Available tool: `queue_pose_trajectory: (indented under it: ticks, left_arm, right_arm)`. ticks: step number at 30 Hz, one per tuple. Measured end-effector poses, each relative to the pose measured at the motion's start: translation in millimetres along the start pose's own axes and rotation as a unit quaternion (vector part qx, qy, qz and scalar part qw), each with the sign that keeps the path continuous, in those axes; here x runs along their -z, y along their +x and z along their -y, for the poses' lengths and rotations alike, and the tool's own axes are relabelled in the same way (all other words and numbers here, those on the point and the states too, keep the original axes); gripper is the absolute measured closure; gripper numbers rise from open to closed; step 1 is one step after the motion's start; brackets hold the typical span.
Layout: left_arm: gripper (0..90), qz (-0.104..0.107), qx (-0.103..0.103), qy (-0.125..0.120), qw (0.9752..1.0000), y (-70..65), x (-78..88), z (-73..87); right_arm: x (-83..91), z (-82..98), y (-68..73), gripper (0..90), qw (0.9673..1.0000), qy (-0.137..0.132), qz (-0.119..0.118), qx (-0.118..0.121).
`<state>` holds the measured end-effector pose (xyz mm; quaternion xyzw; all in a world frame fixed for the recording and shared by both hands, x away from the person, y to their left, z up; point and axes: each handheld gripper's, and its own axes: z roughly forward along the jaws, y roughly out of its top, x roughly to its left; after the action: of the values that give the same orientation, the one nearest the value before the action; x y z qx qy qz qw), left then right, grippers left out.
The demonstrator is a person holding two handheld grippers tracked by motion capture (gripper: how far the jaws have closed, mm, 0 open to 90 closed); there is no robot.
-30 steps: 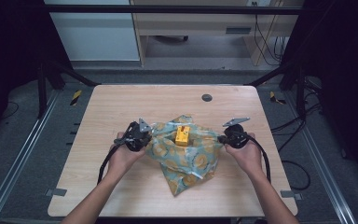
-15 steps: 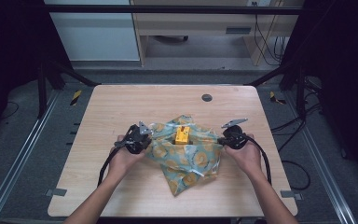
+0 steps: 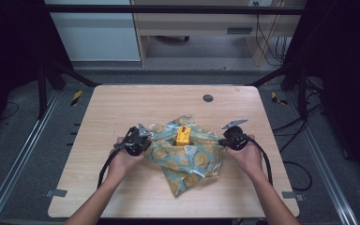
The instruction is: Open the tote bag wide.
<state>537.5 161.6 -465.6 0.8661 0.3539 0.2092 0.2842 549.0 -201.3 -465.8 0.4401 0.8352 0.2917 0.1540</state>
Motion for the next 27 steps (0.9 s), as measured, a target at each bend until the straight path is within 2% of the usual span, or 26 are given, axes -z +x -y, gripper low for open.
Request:
queue_pose_trajectory:
  ticks: [12,14,22,26,27]
  left_arm:
    - [89.4,0.007,-0.001,0.007,0.9999,-2.4,-1.1,5.3]
    - [89.4,0.008,-0.004,0.009,0.9999,-3.4,0.0,5.9]
    - [87.9,0.001,-0.014,0.015,0.9998,-5.7,-1.3,7.6]
    - [85.1,-0.002,-0.015,0.012,0.9998,-4.7,-0.9,7.8]
    - [82.7,-0.001,-0.014,0.008,0.9999,-4.0,-0.6,8.1]
  right_arm:
    - [1.3,0.2,0.7,90.0,1.0,0.005,-0.005,0.0]
    - [1.0,0.4,0.4,90.0,1.0,0.007,-0.003,0.006]
    - [-0.5,-0.4,2.0,89.5,0.9998,0.017,0.001,0.004]
    - [0.0,-0.6,0.8,84.5,0.9999,0.013,0.005,0.003]
    - [2.3,-0.5,-1.1,78.7,0.9999,0.007,0.008,0.003]
